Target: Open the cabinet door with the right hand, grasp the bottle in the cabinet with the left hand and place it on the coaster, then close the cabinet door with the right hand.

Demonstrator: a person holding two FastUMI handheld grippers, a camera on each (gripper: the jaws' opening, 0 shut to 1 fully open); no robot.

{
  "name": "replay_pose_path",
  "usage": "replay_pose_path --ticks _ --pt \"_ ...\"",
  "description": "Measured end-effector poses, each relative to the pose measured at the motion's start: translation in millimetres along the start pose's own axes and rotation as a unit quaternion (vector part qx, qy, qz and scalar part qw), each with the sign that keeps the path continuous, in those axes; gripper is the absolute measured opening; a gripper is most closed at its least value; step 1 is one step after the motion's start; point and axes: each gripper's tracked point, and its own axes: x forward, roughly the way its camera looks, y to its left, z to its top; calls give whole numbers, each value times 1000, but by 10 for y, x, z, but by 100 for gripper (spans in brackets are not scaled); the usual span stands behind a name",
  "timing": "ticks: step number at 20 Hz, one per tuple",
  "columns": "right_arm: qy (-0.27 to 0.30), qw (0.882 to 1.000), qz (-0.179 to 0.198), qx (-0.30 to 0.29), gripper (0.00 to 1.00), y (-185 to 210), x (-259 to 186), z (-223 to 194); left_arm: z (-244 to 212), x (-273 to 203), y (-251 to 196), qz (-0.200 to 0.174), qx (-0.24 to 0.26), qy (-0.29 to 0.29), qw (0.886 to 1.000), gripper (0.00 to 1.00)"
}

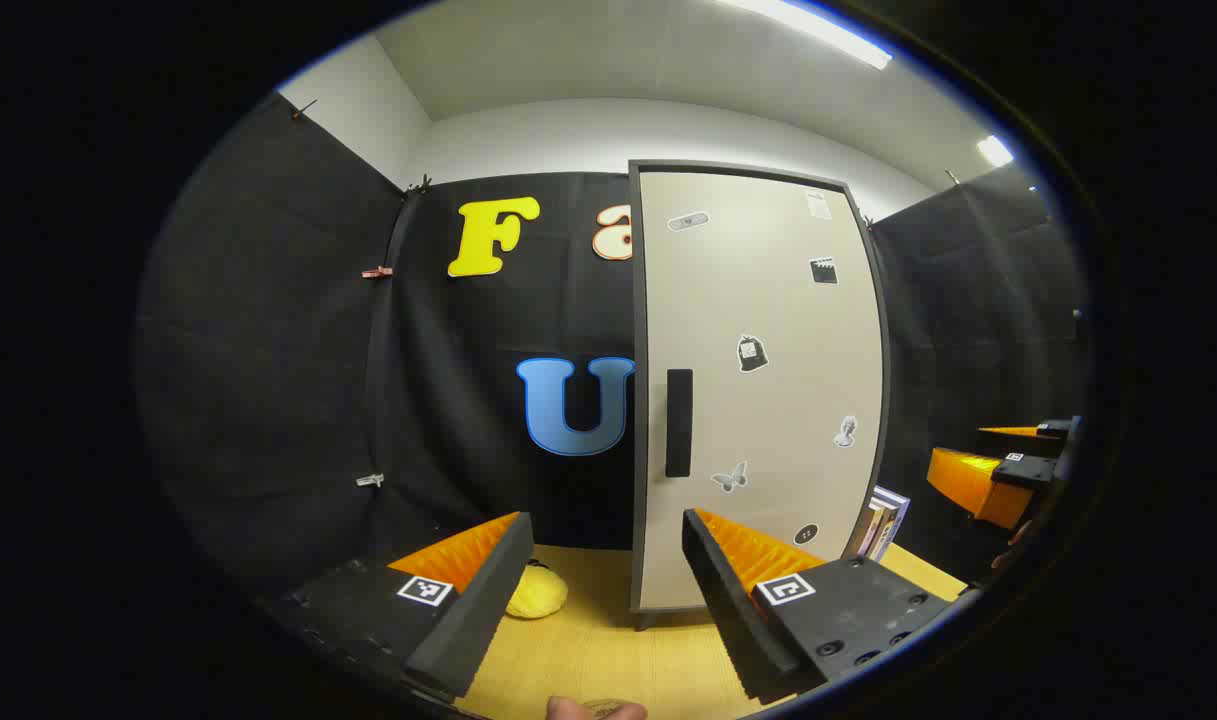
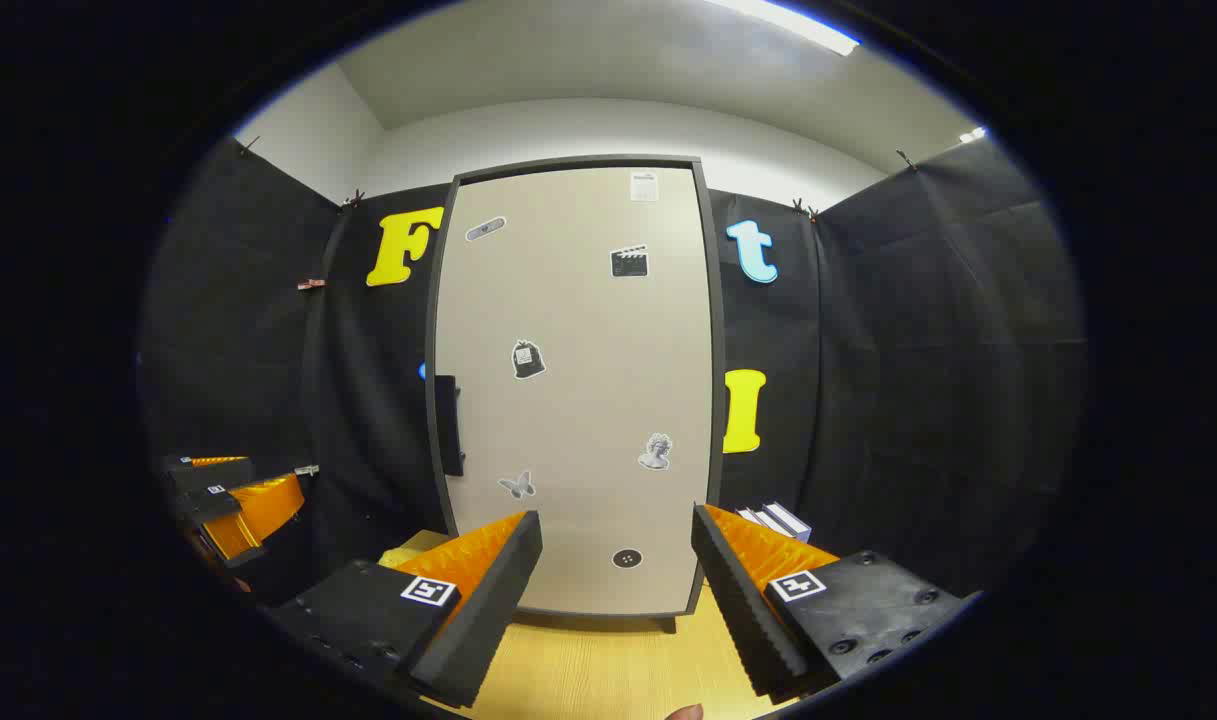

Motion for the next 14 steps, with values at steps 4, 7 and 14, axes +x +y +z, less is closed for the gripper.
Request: replay_pose_path --ticks 4,7,14 --pt "-2 1000 -11 -9 98 -17 -11 9 -24 5 3 -2 2 1 1000 95" --pt "2 1000 -11 -12 98 -11 -18 6 -29 -6 -60 -8 -7 -1 1000 95" --pt "-2 1000 -10 -9 98 -15 -34 46 -19 4 -125 -15 -2 -5 1000 94"
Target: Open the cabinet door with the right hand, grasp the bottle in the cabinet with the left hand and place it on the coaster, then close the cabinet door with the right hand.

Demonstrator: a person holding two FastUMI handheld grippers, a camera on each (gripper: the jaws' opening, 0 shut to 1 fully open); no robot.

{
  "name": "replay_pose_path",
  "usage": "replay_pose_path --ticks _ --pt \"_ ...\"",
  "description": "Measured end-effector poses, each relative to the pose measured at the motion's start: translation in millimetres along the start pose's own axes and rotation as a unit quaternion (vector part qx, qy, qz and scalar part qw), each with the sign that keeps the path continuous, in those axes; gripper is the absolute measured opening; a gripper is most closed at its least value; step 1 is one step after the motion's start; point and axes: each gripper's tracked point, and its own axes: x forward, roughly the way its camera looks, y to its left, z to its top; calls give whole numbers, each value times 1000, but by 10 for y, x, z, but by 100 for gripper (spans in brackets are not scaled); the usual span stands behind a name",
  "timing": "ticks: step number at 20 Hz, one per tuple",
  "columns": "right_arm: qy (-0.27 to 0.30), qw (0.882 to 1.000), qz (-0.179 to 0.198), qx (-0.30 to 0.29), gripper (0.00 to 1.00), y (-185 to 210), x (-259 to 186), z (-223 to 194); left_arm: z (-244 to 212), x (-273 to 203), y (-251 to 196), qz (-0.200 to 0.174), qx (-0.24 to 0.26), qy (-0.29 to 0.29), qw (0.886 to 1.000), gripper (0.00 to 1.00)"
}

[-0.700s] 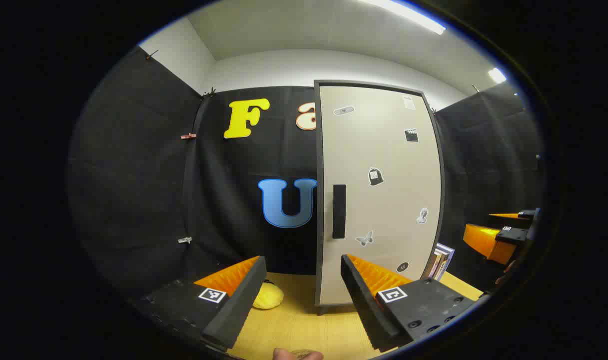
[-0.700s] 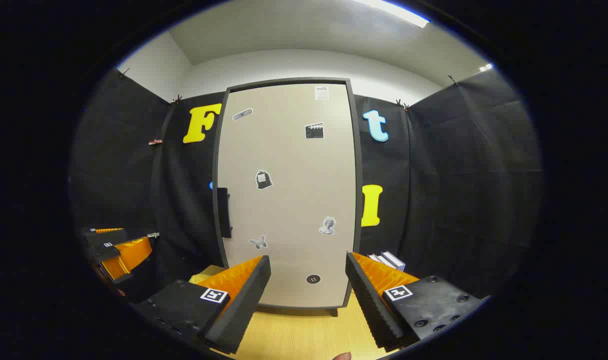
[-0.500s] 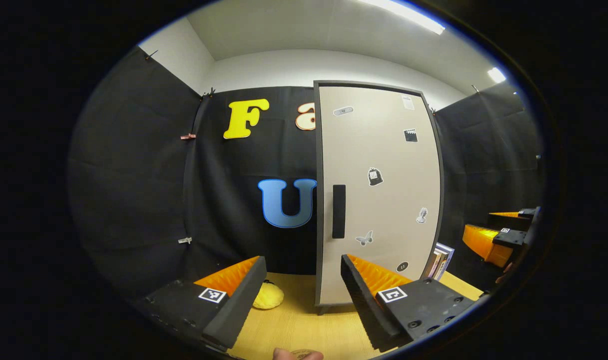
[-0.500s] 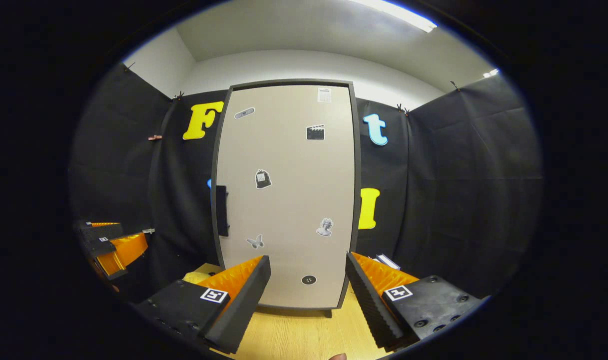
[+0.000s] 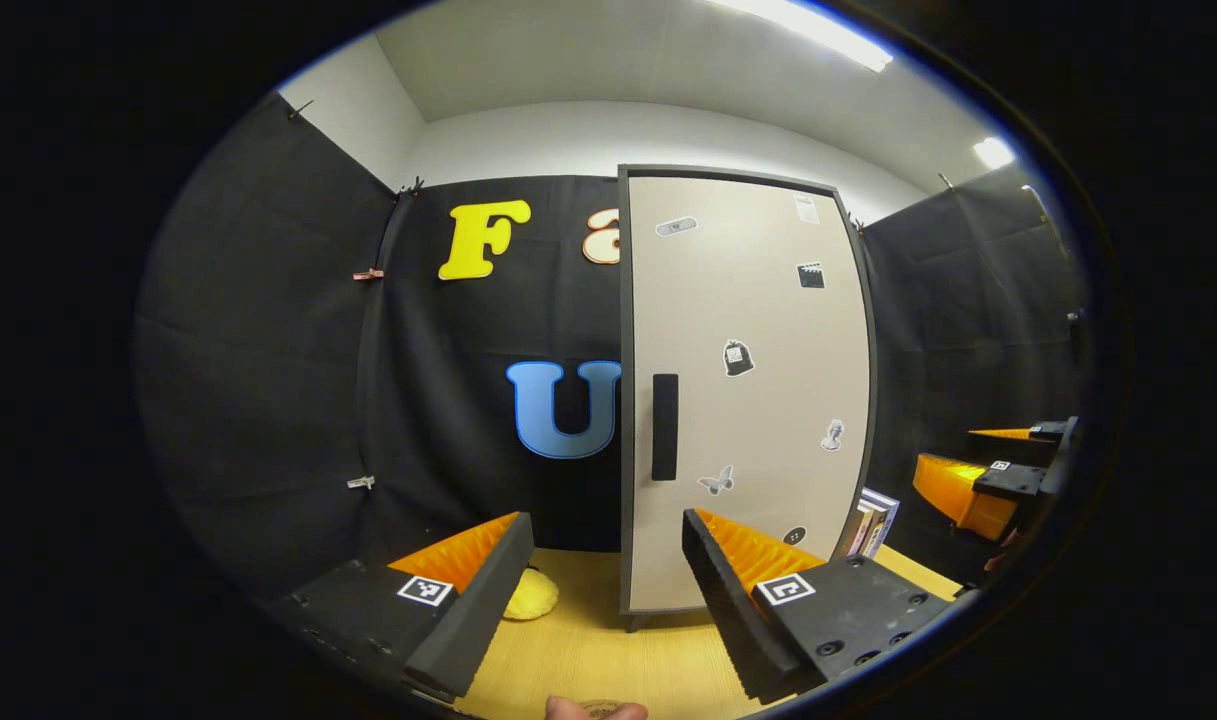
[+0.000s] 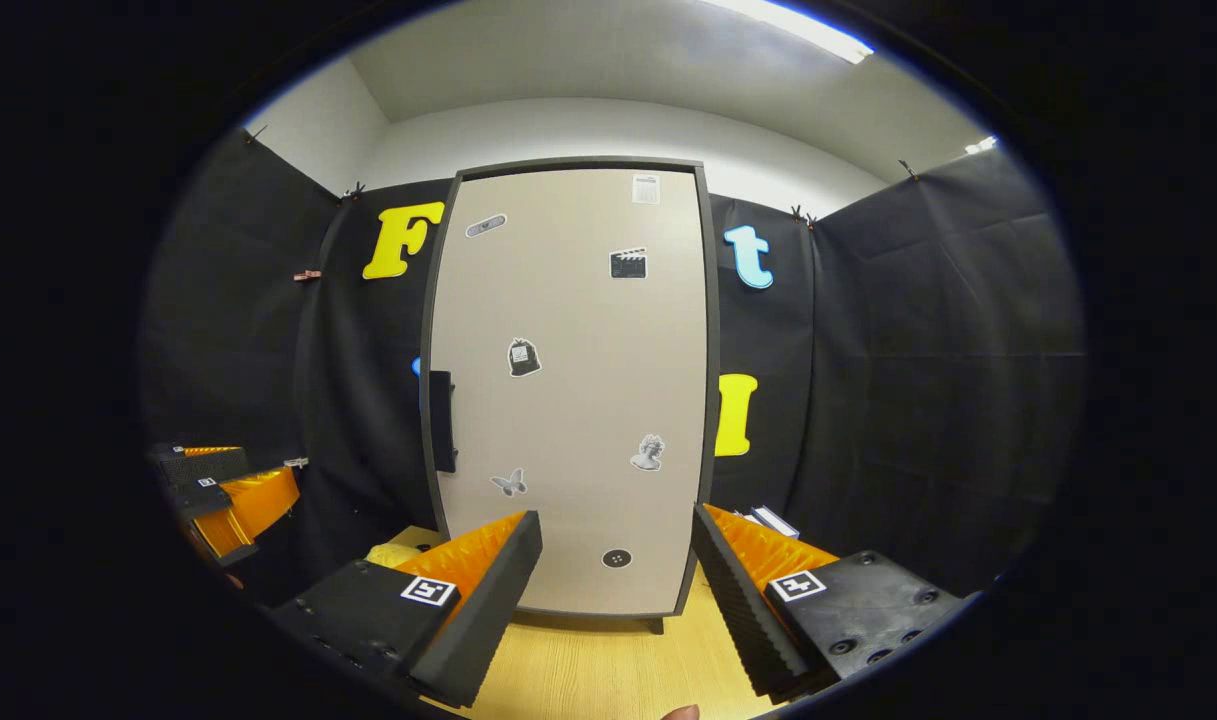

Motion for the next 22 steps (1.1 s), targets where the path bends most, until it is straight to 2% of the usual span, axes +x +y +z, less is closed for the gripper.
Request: replay_pose_path --ticks 12,22 --pt "-7 1000 6 9 98 154 54 67 -20 38 142 3 3 -1 1000 94" --pt "-27 997 63 31 97 1008 672 318 -195 82 640 32 -2 12 999 95"
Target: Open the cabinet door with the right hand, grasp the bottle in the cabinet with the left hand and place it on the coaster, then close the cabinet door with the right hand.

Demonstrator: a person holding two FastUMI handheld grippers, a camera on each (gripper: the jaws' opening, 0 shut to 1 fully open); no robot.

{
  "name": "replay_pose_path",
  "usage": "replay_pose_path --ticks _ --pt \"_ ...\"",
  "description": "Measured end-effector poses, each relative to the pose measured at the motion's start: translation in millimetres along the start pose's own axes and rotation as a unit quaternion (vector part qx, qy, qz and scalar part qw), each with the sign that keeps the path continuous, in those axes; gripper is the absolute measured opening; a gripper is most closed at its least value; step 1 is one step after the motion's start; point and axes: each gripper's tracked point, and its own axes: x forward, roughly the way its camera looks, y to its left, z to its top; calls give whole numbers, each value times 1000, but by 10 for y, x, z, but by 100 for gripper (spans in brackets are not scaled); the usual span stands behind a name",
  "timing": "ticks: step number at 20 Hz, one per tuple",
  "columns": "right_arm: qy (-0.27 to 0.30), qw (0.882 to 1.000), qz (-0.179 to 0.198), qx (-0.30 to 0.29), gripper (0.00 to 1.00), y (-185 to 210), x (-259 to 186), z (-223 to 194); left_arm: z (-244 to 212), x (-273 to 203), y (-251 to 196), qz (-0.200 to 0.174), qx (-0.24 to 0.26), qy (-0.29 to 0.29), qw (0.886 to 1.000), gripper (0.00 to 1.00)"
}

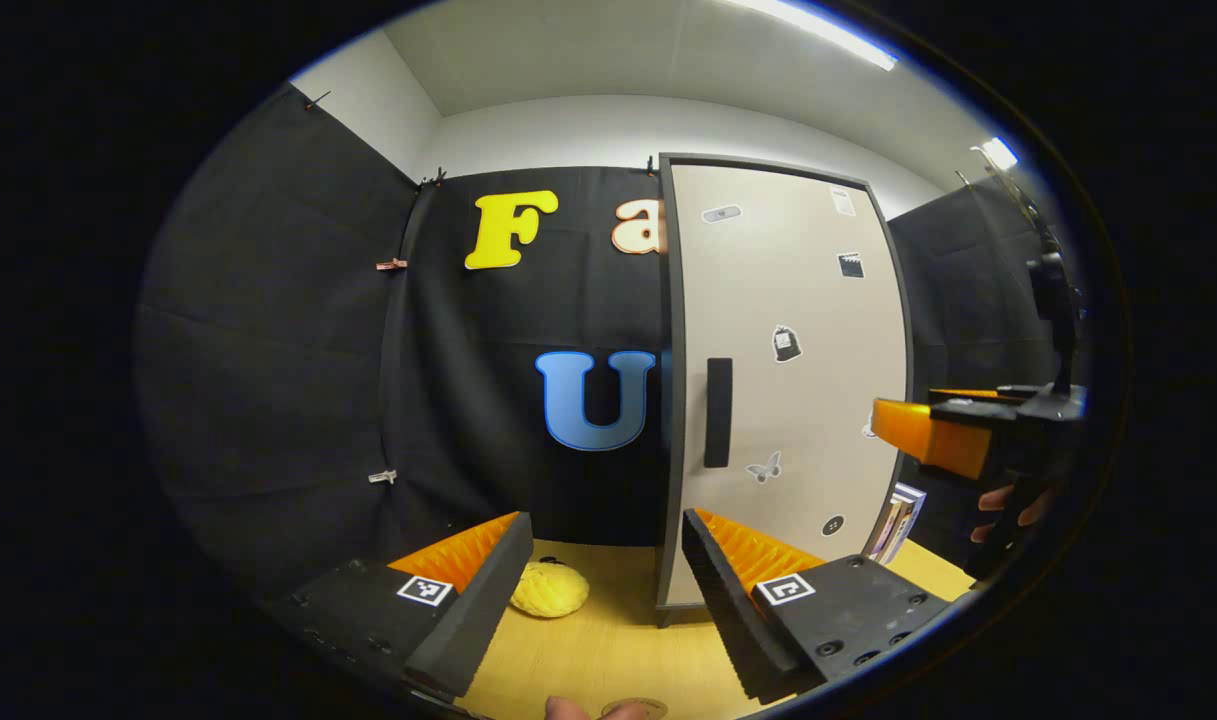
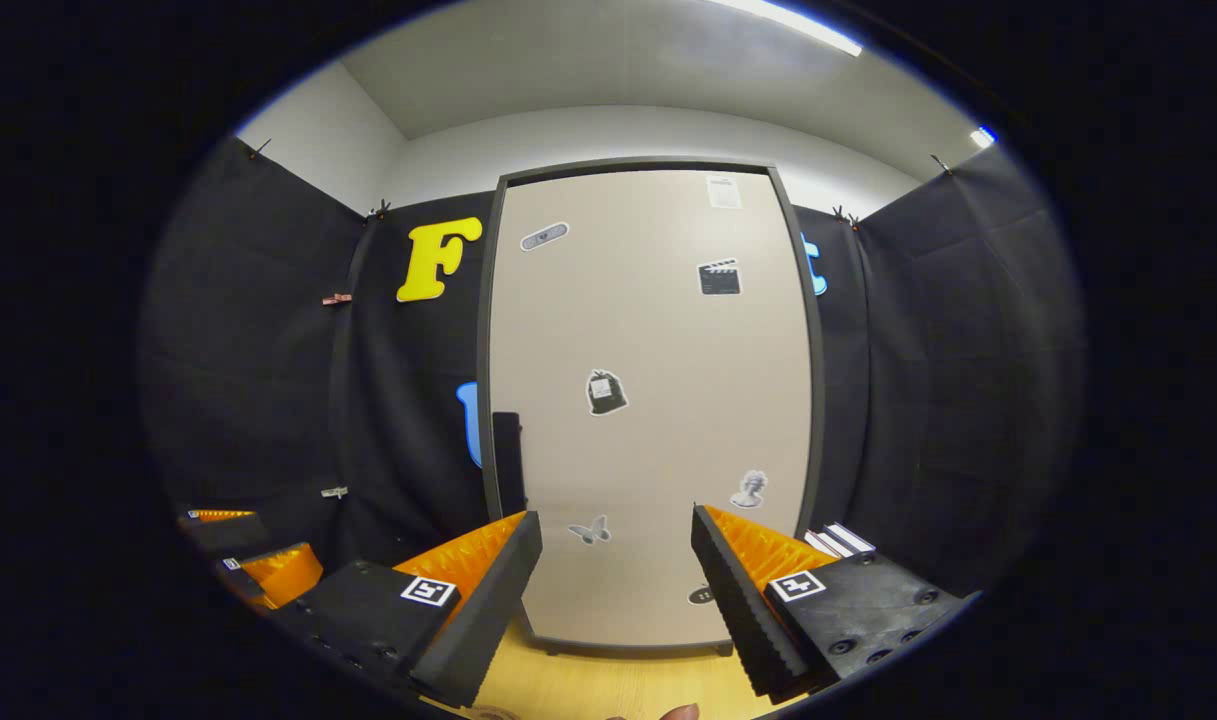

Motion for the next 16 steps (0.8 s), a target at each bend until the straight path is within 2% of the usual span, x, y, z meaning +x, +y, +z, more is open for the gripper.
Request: replay_pose_path --ticks 7,14,16 --pt "-6 1000 23 -10 97 596 752 -62 -74 52 261 22 0 4 1000 95" --pt "20 999 7 -24 98 807 1381 -421 -170 132 368 22 -9 11 1000 95" --pt "17 1000 -4 -24 92 819 1512 -464 -209 141 380 21 -10 13 1000 95"
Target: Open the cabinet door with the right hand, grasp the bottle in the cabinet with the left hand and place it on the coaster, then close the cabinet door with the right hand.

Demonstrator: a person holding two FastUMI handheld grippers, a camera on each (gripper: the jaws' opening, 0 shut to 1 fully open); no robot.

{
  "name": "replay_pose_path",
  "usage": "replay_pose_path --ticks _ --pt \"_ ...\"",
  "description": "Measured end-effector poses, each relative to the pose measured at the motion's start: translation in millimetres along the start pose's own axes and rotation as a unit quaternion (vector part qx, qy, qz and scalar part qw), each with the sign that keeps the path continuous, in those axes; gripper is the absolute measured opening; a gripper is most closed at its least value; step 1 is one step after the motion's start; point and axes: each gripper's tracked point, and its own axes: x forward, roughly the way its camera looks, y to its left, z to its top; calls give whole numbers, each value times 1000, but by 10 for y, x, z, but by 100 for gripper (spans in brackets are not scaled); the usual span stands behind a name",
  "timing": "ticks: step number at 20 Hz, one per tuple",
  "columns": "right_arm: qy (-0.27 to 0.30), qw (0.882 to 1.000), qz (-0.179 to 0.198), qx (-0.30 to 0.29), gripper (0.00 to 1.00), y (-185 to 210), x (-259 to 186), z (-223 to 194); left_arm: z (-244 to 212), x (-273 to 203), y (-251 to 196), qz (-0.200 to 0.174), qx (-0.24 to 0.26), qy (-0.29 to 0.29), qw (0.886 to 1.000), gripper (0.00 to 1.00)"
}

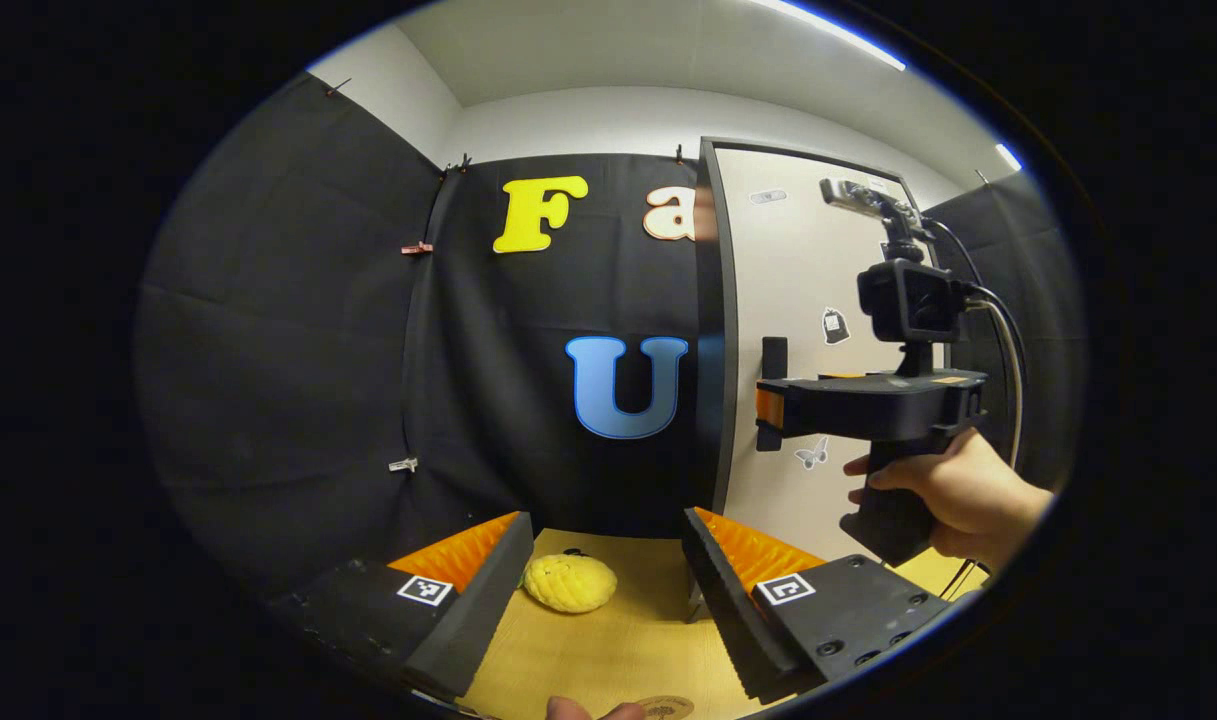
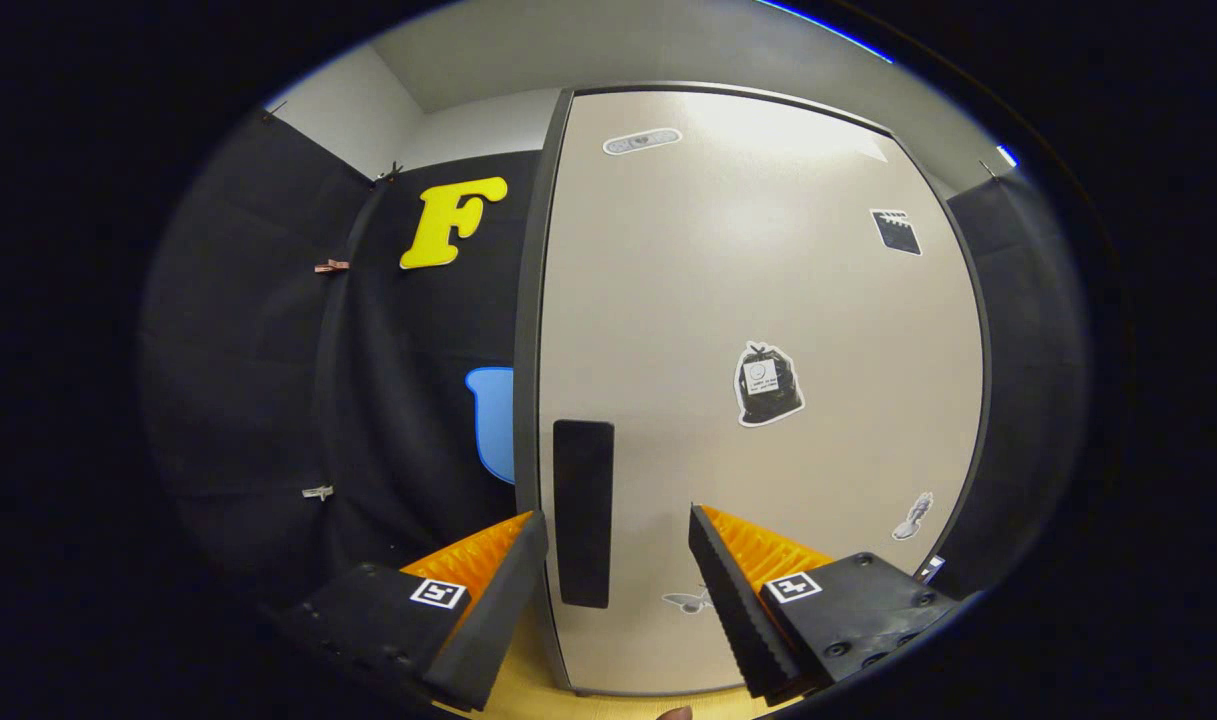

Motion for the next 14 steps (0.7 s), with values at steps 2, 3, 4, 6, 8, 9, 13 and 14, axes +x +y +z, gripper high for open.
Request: replay_pose_path --ticks 2,3,4,6,8,9,13,14 --pt "-4 1000 -1 -1 90 72 92 -11 -27 20 15 1 2 4 1000 95" --pt "-6 1000 -3 -1 90 106 139 -29 -71 7 22 1 2 6 1000 95" --pt "-6 1000 -4 0 74 132 178 -52 -80 9 31 2 1 7 1000 95" --pt "3 1000 -3 8 57 168 269 -123 -88 25 51 4 -1 8 1000 95" --pt "11 1000 -10 20 41 160 247 -165 -125 17 67 6 -6 10 1000 95" --pt "18 1000 -18 17 41 128 250 -197 -151 12 75 7 -9 12 1000 95" --pt "16 1000 1 11 22 156 244 -189 -160 31 82 11 -7 15 1000 95" --pt "17 1000 6 15 19 161 254 -187 -161 18 85 12 -7 15 1000 95"
